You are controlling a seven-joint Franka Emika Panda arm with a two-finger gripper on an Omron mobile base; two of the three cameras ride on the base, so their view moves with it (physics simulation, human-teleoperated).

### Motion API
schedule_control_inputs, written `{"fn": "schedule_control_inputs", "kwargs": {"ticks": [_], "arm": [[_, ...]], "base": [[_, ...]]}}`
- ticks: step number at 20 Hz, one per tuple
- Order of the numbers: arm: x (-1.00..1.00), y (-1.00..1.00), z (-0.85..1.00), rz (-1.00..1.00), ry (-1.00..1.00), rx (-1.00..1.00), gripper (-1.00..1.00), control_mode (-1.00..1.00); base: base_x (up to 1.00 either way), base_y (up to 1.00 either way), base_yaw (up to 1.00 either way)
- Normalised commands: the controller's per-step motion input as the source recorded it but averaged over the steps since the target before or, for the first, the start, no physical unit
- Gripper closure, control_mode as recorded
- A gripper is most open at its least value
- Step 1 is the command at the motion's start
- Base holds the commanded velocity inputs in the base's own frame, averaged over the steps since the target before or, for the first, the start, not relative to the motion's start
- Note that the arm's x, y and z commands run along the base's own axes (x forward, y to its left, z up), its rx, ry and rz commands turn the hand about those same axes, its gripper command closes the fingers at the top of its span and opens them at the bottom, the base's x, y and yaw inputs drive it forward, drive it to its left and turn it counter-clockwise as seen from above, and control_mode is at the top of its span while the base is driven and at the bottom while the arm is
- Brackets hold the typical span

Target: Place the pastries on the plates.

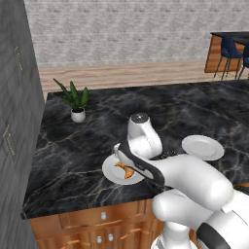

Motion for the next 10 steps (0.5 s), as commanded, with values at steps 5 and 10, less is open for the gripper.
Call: {"fn": "schedule_control_inputs", "kwargs": {"ticks": [5,10], "arm": [[-0.13,-0.73,0.41,-0.31,0.0,0.0,-1.0,-1.0],[-0.31,-0.65,0.0,-0.52,-0.02,0.09,-1.0,-1.0]], "base": [[0.0,0.0,0.0],[0.0,0.0,0.0]]}}
